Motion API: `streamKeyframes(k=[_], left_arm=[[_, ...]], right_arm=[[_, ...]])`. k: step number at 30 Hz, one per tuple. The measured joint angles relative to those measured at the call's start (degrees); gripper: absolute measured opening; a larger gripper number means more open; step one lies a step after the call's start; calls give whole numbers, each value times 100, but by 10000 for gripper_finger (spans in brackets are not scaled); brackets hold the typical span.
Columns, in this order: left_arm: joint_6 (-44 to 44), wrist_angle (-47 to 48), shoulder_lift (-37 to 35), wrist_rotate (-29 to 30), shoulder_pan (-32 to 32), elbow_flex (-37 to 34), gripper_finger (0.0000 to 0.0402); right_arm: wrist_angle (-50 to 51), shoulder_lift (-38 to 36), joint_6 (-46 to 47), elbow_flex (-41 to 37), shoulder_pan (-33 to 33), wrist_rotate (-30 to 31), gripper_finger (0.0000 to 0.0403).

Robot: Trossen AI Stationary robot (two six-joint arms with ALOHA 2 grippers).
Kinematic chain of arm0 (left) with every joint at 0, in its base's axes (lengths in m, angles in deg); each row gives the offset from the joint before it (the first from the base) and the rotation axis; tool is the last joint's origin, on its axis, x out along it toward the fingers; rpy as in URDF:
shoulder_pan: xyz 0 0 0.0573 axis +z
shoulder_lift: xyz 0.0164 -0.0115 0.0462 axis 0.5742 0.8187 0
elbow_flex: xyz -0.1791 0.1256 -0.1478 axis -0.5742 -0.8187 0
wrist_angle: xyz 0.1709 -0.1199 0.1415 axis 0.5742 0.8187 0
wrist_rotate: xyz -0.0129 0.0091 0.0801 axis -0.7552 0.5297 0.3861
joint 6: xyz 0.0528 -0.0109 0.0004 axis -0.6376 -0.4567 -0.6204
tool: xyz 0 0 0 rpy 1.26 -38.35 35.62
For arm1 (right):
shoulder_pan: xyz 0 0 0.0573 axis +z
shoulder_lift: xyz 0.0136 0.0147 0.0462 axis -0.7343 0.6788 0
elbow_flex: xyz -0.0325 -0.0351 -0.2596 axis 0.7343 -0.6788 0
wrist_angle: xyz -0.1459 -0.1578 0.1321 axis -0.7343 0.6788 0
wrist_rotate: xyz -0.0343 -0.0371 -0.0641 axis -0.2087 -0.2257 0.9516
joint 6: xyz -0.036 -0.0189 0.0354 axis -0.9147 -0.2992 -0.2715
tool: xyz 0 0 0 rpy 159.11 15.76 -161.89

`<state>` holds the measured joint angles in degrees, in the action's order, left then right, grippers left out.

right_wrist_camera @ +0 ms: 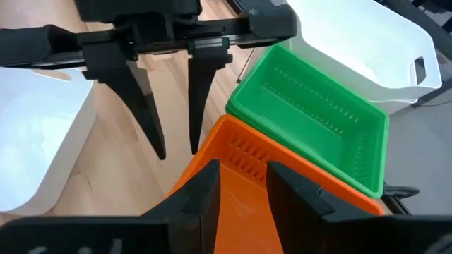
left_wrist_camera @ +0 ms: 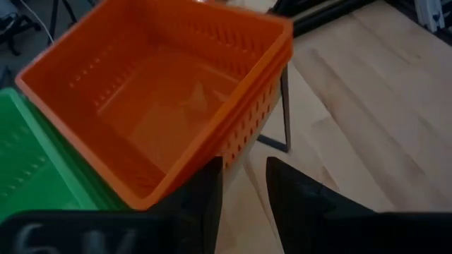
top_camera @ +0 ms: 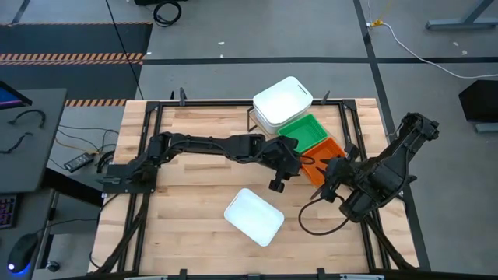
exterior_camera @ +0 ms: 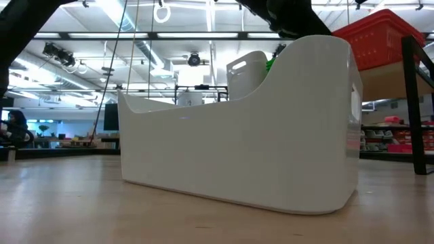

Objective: Stack baskets on shelf by color
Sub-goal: Adjust the stacked of orange bins, then stack the white bin on top of the white bin on the shelf

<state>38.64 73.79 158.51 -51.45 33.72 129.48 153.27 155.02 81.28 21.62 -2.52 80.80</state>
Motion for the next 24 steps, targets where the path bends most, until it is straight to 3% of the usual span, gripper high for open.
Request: streamKeyframes(k=[12,18,24], left_arm=[[28,202,-8,15,-48,0,117],[549,1468,-325,124,-98,0,117],[1972,3400,-444,214,-423,0,117]], right_arm=[[0,0,-17,0,0,-2,120],[0,0,-17,0,1,-1,120],[0,0,-20,0,2,6,121]])
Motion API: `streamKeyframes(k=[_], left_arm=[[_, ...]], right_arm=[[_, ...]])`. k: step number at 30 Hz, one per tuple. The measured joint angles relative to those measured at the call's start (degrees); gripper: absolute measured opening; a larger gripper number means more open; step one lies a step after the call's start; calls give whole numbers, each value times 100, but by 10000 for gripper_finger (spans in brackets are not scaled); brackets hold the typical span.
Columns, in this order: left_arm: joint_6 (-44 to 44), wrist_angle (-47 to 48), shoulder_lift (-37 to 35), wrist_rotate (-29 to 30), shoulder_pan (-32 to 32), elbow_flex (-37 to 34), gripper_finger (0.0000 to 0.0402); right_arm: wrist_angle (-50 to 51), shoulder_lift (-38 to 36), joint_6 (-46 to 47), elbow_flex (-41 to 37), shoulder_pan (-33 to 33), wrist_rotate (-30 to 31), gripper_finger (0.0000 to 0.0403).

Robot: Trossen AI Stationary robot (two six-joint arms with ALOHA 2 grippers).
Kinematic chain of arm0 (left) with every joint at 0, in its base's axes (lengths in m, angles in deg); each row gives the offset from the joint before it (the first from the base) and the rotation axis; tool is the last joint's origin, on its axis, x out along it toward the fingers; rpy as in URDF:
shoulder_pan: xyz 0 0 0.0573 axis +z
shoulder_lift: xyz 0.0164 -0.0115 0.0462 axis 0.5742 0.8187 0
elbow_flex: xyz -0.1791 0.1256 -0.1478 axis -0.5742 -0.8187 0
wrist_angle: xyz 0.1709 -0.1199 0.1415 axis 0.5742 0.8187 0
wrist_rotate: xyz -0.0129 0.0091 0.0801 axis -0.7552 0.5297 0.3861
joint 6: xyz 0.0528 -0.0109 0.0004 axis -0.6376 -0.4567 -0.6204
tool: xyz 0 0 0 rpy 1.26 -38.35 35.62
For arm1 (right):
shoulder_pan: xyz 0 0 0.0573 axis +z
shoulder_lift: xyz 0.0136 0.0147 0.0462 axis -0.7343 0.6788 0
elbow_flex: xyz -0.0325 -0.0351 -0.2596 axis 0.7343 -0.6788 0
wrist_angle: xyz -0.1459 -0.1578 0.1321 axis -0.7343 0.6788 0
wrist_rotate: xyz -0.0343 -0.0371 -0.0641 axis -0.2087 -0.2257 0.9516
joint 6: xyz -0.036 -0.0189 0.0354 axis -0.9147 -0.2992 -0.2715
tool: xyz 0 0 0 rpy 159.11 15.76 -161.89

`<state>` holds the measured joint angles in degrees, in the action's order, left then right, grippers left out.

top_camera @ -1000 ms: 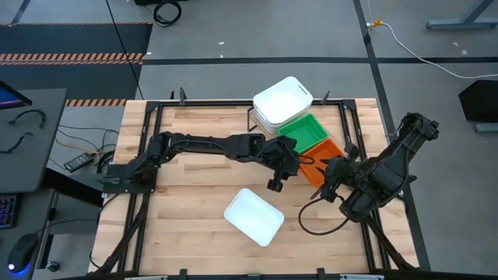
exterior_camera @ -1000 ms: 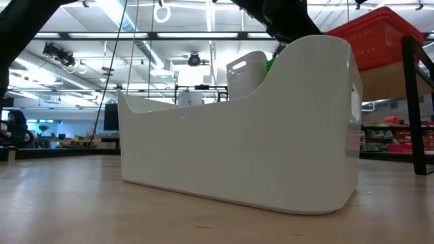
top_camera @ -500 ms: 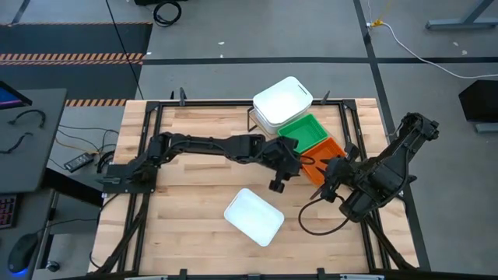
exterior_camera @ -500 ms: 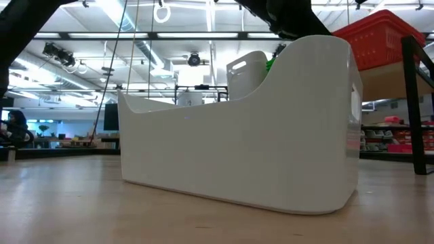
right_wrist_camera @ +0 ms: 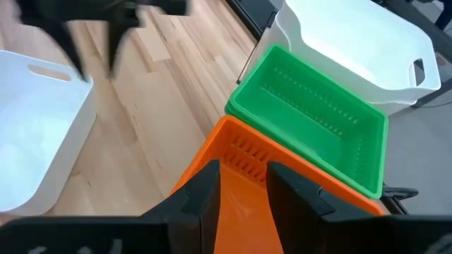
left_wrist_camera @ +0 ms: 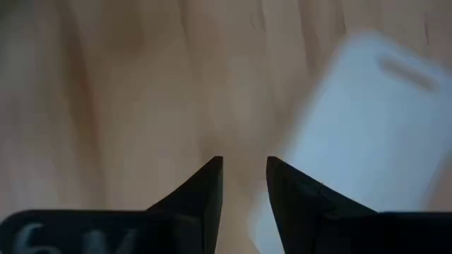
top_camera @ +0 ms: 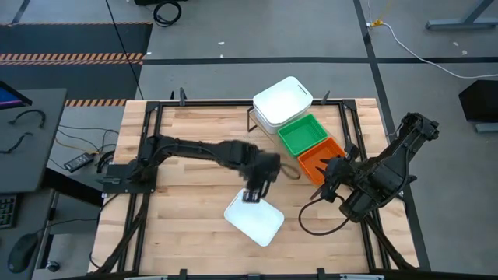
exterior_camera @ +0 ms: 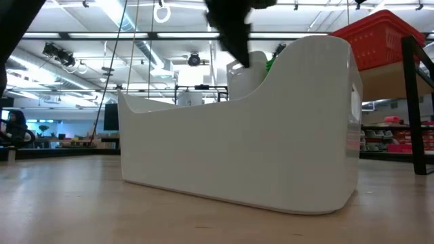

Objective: Stack baskets on shelf by color
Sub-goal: Stack the white bin on top of the white bin on the shelf

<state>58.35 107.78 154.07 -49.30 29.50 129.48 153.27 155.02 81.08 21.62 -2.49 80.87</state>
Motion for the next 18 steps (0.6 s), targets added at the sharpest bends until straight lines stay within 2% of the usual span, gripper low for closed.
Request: streamKeyframes(k=[4,7,11,16,18], left_arm=[[765,999,-24,228,-369,0,117],[1630,1403,-24,550,-625,0,117],[2522,1744,-24,661,-929,0,117],[2072,1805,-24,1306,-1212,0,117],[1884,1629,-24,1374,-1274,0,117]], right_arm=[[0,-1,-46,0,-2,151,121],[0,-2,-46,0,-13,223,121],[-1,-2,-150,0,-73,371,121],[-28,-2,-580,0,-209,732,121],[-42,-2,-692,0,-268,788,121]])
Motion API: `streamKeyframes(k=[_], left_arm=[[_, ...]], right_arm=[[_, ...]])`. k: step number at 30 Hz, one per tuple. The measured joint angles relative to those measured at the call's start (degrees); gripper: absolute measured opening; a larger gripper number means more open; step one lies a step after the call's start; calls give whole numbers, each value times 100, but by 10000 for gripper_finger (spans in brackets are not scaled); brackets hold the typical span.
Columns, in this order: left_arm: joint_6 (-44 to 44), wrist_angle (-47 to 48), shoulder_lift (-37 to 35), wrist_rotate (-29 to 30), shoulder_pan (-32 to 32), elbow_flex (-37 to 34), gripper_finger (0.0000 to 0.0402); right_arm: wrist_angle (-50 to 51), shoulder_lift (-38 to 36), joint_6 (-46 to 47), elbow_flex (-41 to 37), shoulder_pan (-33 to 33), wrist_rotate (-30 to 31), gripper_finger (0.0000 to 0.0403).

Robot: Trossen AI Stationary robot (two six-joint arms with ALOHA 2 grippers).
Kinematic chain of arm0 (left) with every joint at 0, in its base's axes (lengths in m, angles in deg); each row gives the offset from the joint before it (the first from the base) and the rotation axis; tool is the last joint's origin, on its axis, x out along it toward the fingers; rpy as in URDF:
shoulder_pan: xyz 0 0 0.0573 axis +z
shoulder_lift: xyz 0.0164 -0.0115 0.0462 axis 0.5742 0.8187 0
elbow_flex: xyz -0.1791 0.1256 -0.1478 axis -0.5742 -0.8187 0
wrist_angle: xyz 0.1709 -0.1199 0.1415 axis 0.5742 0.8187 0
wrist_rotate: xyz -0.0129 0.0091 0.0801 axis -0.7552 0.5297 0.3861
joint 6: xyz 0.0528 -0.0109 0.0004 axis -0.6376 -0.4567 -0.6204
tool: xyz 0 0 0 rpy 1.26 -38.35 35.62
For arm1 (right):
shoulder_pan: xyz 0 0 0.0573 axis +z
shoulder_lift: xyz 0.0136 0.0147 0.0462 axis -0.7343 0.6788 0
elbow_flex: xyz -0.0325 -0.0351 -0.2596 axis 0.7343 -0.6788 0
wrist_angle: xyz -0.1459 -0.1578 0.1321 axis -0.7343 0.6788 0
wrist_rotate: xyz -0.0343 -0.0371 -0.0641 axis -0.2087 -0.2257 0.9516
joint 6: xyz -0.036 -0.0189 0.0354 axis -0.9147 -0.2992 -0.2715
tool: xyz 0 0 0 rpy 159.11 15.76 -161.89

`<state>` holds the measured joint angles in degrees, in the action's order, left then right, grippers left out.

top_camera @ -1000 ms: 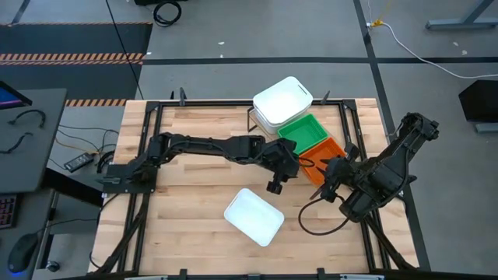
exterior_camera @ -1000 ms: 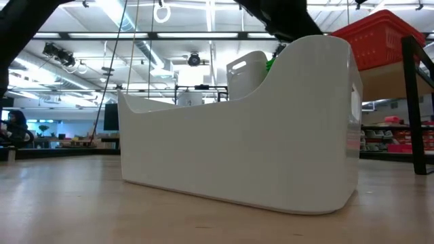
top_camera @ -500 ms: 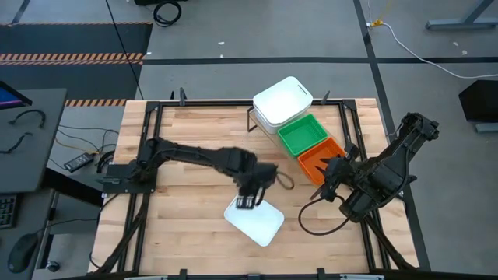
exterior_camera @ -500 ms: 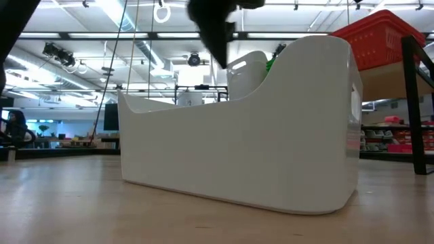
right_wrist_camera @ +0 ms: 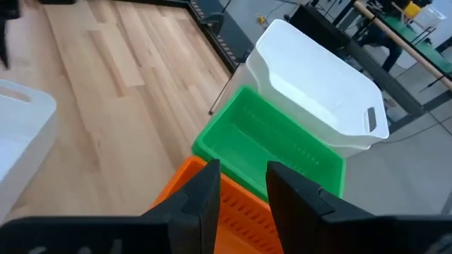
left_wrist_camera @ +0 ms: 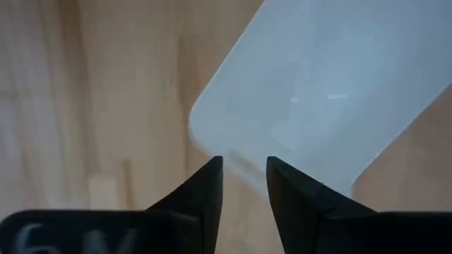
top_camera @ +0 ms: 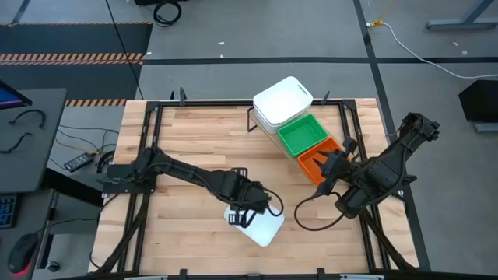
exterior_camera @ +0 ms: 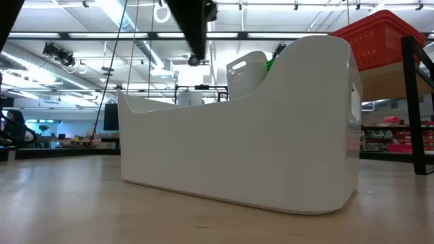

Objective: Stack baskets on shelf by color
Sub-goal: Stack the white bin on top of the white bin on the shelf

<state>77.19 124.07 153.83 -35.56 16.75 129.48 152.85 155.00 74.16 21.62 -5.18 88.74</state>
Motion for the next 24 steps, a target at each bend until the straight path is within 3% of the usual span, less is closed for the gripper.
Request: streamKeyframes(k=[4,9,12,18,24], left_arm=[[-123,-658,19,-94,-126,0,117],[1194,-1973,28,-184,-190,0,117],[1276,-2463,28,-205,-256,0,117],[1549,-2844,348,47,-399,2,117],[1698,-3041,780,-279,-388,-11,117]], right_arm=[[-15,0,-142,0,-96,2,121],[-18,0,-316,0,-203,60,120],[-19,-8,-316,0,-221,61,120],[-52,-17,-112,80,-200,-436,120],[-145,-20,-10,81,-191,-696,120]])
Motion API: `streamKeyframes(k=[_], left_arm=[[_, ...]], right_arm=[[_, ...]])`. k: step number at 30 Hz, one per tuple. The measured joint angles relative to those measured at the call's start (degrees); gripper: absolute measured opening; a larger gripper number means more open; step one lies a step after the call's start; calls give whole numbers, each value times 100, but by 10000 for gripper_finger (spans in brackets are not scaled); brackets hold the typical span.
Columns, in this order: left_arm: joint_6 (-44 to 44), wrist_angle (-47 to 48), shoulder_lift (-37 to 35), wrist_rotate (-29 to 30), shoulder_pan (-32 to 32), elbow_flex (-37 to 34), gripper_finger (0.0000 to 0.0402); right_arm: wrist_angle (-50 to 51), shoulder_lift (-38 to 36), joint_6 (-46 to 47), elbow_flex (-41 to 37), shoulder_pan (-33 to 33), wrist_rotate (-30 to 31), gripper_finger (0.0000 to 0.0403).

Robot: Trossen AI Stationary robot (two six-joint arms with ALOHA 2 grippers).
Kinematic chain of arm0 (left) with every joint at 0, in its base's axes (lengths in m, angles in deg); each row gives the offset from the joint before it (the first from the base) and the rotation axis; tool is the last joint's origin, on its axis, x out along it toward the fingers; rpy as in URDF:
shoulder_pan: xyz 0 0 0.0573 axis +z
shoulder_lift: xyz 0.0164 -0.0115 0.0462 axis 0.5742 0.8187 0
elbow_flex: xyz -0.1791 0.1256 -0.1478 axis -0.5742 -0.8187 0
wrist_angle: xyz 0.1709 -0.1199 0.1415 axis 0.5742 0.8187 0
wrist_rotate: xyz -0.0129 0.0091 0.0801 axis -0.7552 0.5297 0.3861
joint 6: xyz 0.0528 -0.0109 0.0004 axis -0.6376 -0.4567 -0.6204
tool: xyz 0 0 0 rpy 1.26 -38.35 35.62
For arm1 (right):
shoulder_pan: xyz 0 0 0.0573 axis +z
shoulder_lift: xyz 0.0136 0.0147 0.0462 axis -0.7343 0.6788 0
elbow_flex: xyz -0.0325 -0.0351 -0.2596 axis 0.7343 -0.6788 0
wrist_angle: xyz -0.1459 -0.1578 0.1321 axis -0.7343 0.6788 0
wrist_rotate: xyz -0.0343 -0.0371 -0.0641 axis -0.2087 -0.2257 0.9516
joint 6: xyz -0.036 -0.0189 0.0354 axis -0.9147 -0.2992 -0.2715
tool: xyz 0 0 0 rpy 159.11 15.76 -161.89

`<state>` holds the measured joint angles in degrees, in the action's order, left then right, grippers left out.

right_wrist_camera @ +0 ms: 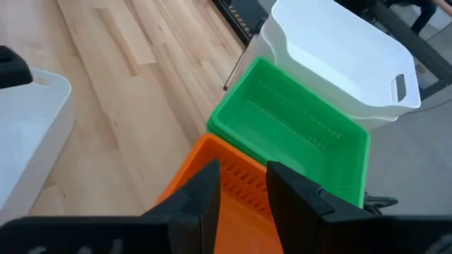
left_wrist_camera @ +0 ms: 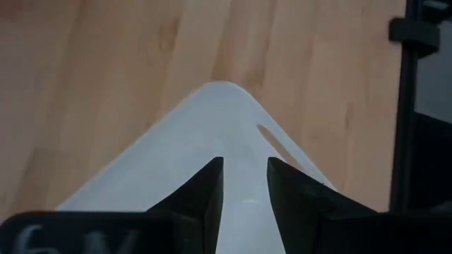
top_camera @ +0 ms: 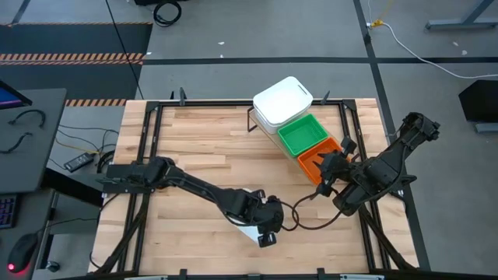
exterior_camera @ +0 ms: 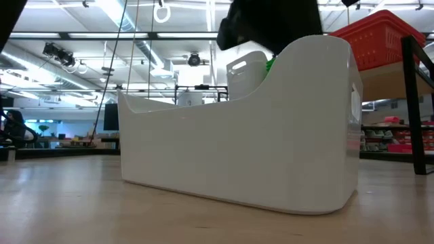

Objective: Stack baskets on shelf by color
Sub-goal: Stack the white bin on top of the white bin on the shelf

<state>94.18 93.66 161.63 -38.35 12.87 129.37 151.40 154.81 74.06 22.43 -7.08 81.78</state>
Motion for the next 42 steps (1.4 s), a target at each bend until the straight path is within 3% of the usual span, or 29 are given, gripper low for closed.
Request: streamKeyframes(k=[3,6,11,15,19,21,29,42], left_arm=[[-76,-33,26,-172,-22,15,117],[-701,95,45,-339,-117,13,117],[-3128,1100,46,-179,-387,13,117],[-5048,1863,46,579,-615,13,117],[-6224,2415,46,1734,-689,13,117],[-6543,2666,44,1909,-578,13,117],[-6864,4377,44,1575,-40,13,117],[-9065,4325,-35,1283,4,13,143]], right_arm=[[-34,0,-4,0,0,-17,120],[-45,1,-44,0,0,-14,120],[-44,0,-46,0,0,-11,120],[-108,0,-46,0,0,-16,120],[-230,0,-46,0,0,-105,120],[-303,0,-48,0,0,-141,120],[-490,0,-46,0,24,-494,120],[-777,24,-26,0,465,-496,120]])
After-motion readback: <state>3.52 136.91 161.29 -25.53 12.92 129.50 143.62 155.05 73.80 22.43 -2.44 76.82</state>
